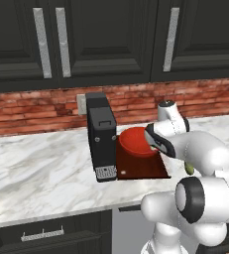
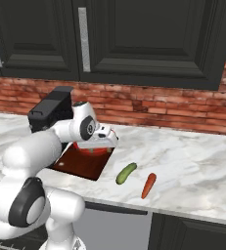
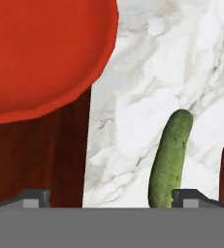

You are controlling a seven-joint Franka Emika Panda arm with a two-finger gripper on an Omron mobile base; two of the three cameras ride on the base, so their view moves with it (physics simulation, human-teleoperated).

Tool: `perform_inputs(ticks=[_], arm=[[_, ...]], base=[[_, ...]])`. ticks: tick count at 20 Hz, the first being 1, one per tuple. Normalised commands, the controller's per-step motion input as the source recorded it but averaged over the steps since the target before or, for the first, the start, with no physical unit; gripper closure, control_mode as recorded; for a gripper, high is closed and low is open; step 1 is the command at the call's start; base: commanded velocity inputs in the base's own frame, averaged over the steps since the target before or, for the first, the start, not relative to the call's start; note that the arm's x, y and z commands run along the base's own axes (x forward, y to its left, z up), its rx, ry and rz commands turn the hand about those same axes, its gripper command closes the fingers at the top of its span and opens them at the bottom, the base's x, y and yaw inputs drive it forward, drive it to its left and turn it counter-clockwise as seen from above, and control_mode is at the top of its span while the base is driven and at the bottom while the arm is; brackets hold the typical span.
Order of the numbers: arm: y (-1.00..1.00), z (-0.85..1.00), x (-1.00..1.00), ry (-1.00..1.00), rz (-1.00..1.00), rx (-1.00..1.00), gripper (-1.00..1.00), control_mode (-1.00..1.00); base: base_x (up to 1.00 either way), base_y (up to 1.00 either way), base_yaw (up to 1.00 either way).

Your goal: Place the two vegetables and bowl onto the tray for setting up a vegetable dip station.

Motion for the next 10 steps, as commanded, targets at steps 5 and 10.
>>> perform_inputs(ticks=[5, 10], arm=[[-0.67, -0.06, -0.01, 0.04, -0.26, 0.11, -1.0, -1.0], [-0.57, -0.01, -0.13, 0.04, -0.13, 0.08, -1.0, -1.0]], base=[[0.0, 0.0, 0.0], [0.0, 0.0, 0.0]])
